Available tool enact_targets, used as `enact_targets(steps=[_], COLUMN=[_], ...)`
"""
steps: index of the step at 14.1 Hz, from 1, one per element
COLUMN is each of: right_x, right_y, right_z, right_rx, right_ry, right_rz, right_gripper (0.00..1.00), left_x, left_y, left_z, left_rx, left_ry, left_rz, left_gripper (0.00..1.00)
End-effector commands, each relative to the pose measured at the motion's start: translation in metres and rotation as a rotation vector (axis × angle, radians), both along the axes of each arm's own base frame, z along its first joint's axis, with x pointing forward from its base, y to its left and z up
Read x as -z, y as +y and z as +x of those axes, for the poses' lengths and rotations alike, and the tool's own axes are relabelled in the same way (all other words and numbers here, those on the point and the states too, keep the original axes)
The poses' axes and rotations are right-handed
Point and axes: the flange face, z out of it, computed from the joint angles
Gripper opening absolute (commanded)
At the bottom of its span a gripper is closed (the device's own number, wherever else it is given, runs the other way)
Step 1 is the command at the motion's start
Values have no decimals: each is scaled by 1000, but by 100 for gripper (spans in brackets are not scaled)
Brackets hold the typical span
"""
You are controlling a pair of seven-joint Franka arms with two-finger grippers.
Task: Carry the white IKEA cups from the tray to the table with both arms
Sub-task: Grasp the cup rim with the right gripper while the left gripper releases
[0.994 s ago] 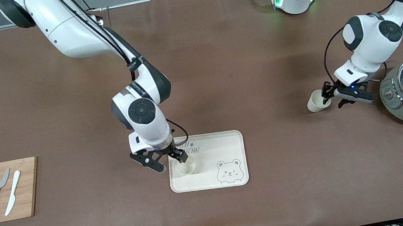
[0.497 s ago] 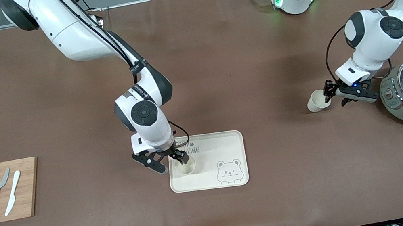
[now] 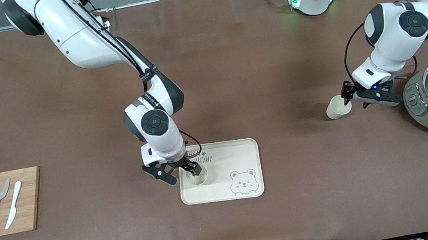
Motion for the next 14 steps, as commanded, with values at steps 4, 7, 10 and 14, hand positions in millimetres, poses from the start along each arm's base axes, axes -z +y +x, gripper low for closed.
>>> enact_targets(steps=[4,7,10,14], right_x=[6,6,1,-6], right_y=[4,4,6,13], right_z=[4,4,7,4], right_rx=[1,1,2,-4], right_ry=[-21,-21,-28,-32], right_rz=[-18,-18,-12,-6], right_gripper=[100,94,65,39], left_x=[-80,-118,-144,-167], left_y=[-19,-34,-34,-31], left_z=[31,45,52,56], left_rx=[-54,-98,-125,-135], left_ry=[51,49,52,50], left_rz=[39,-15,-18,-14], left_gripper=[89,92,100,100])
